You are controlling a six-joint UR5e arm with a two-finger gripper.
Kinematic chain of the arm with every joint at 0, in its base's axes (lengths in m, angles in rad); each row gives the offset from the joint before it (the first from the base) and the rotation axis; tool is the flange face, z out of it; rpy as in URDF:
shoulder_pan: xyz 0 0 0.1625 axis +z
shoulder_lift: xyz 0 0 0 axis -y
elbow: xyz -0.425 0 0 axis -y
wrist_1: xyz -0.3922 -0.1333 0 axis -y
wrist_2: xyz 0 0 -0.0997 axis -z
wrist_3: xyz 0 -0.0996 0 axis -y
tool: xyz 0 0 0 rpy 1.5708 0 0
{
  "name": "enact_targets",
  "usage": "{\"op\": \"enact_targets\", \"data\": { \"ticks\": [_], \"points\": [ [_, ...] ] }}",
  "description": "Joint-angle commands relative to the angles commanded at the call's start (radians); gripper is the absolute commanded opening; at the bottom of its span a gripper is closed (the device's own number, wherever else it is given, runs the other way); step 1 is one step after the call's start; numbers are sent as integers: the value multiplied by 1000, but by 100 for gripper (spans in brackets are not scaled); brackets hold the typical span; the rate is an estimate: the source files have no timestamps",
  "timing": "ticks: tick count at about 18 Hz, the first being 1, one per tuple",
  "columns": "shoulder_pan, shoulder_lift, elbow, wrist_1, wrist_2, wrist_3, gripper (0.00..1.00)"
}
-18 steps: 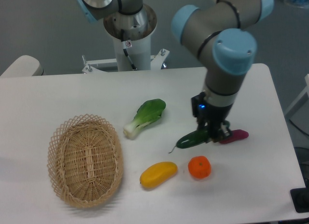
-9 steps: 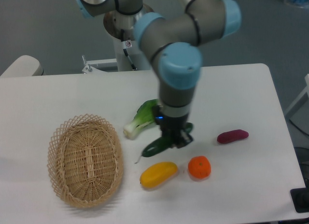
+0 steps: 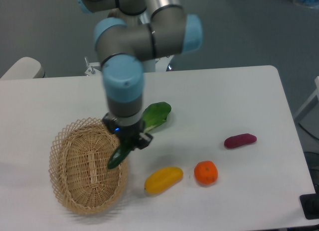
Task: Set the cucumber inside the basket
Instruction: 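Carry the held cucumber over the wicker basket and lower it inside, then open the gripper to release the cucumber and raise the arm away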
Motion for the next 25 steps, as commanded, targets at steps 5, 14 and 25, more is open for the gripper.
{"op": "enact_targets", "data": {
  "ticks": [5,14,25],
  "points": [
    [-35,-48,-20,81,5,-118,33],
    [-118,-120,-25,104,107,-154,35],
    [-152,-138,-43,157,132,-139,84]
  ]
}}
